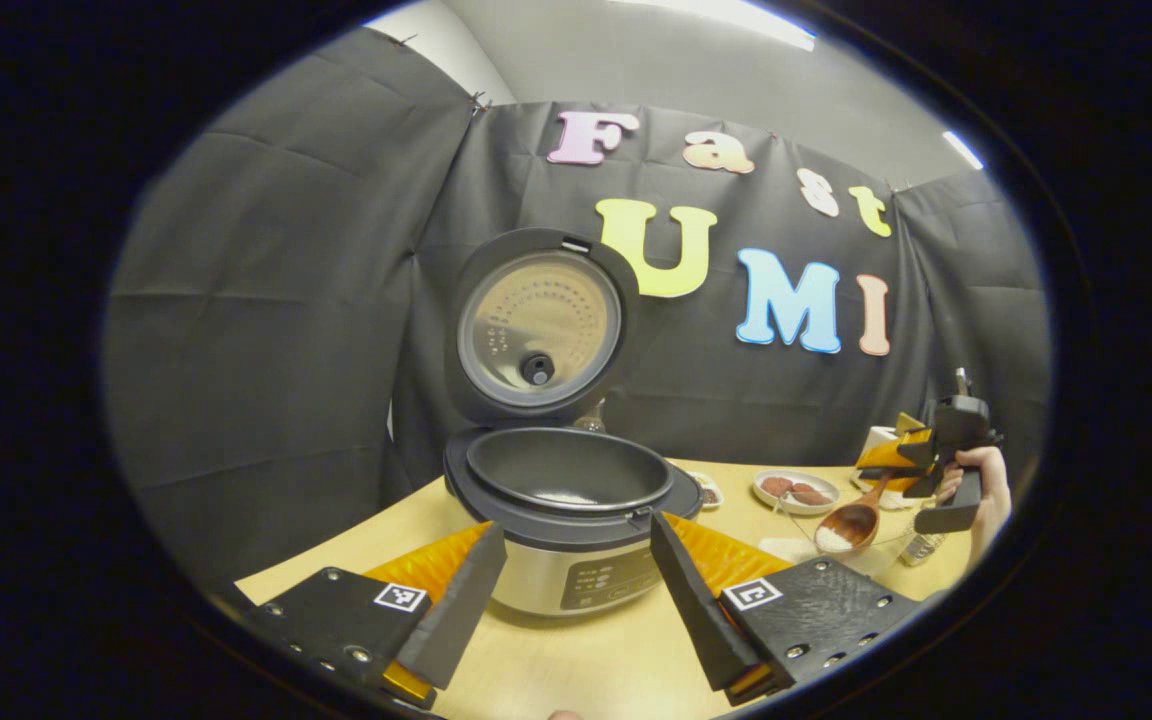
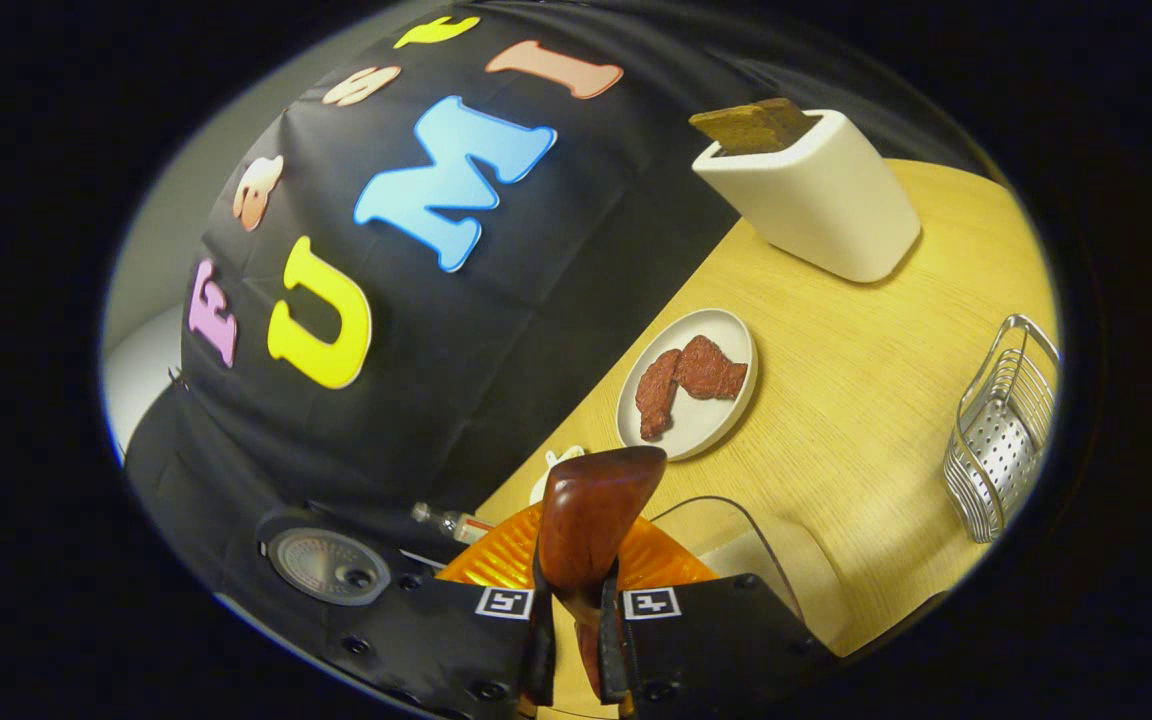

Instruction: Close the left gripper, press the button to open the rice cooker; take a wooden spoon from the chopstick holder with the right hand, scoop a spoonful of rice and pour it into the rice cooker, then put the wooden spoon back into the chopstick holder.

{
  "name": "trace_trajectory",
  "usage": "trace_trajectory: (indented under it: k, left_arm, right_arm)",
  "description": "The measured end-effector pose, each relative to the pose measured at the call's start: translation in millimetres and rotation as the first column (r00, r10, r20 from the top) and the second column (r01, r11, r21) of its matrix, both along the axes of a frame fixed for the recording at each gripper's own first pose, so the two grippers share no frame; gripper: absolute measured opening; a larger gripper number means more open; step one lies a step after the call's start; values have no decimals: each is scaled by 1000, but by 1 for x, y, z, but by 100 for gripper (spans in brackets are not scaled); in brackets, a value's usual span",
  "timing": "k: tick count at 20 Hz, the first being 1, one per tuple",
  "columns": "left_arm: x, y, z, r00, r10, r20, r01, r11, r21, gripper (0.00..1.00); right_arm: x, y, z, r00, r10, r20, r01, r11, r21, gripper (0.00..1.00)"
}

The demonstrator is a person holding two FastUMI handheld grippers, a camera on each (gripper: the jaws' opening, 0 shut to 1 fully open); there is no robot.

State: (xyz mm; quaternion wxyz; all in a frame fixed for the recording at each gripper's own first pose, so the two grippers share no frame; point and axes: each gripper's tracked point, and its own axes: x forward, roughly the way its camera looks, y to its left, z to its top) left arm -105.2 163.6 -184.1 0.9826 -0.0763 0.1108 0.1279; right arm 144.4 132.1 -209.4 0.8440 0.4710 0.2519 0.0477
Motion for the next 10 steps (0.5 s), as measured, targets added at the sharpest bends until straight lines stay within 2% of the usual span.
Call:
trace_trajectory:
  k: [3, 6, 10]
  left_arm:
    - [-2, 1, 2, 1000, 1, 3, -1, 1000, 9, 91]
    - [-4, 4, 4, 1000, 7, 4, -7, 1000, 22, 92]
    - [-7, 13, 8, 1000, 19, 14, -20, 999, 26, 91]
  right_arm:
    - [6, -6, 18, 999, -48, 11, 46, 990, 130, 18]
    - [17, -4, 39, 995, -94, 38, 84, 976, 203, 18]
    - [29, 27, 60, 996, -75, 51, 58, 960, 274, 16]
